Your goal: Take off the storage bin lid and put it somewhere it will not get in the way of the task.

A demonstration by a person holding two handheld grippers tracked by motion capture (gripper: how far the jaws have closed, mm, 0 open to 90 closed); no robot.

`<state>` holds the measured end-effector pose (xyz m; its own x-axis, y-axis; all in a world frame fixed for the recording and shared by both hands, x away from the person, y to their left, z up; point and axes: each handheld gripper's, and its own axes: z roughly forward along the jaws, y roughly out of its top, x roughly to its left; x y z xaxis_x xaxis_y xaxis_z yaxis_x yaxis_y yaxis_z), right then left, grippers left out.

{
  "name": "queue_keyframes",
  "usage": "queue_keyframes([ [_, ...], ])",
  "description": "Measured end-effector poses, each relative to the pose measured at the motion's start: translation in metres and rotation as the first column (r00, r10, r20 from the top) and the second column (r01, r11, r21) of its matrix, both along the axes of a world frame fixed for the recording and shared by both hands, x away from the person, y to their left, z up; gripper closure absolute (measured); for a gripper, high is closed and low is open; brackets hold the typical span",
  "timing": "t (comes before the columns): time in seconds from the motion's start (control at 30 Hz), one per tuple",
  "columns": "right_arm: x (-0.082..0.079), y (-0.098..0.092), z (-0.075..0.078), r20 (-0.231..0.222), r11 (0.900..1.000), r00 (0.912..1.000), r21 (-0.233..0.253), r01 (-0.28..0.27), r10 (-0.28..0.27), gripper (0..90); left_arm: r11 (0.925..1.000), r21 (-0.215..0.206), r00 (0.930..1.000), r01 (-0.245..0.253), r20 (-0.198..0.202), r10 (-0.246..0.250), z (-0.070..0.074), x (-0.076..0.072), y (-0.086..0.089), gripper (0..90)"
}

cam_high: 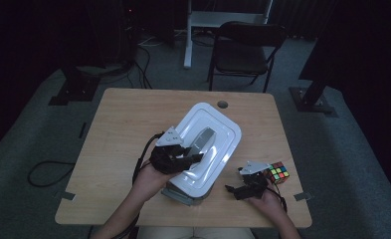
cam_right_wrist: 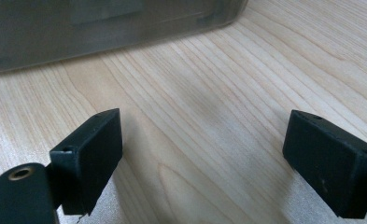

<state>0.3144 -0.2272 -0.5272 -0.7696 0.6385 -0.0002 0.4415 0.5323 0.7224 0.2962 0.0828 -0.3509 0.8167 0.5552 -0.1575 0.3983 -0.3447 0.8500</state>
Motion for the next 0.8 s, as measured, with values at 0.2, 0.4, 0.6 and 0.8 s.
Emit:
queue_keyframes([
  [0.2, 0.0, 0.0, 0.0, 0.0, 1.0, 1.0, 0.0, 0.0, 0.0, 11.5, 0.9984, -0.038, 0.9991, -0.041, 0.007, 0.042, 0.005, 0.004, 0.015, 69.9],
  [0.4, 0.0, 0.0, 0.0, 0.0, 1.0, 1.0, 0.0, 0.0, 0.0, 11.5, 0.9949, -0.046, 0.9959, -0.09, 0.011, 0.09, 0.008, 0.008, 0.031, 70.0],
  [0.6, 0.0, 0.0, 0.0, 0.0, 1.0, 1.0, 0.0, 0.0, 0.0, 11.5, 0.9888, -0.058, 0.9902, -0.138, 0.014, 0.139, 0.009, 0.011, 0.047, 70.0],
  [0.8, 0.0, 0.0, 0.0, -0.001, 1.0, 1.0, -0.001, 0.0, 0.0, 11.5, 0.9748, -0.085, 0.9782, -0.207, 0.005, 0.208, 0.008, 0.017, 0.072, 70.0],
])
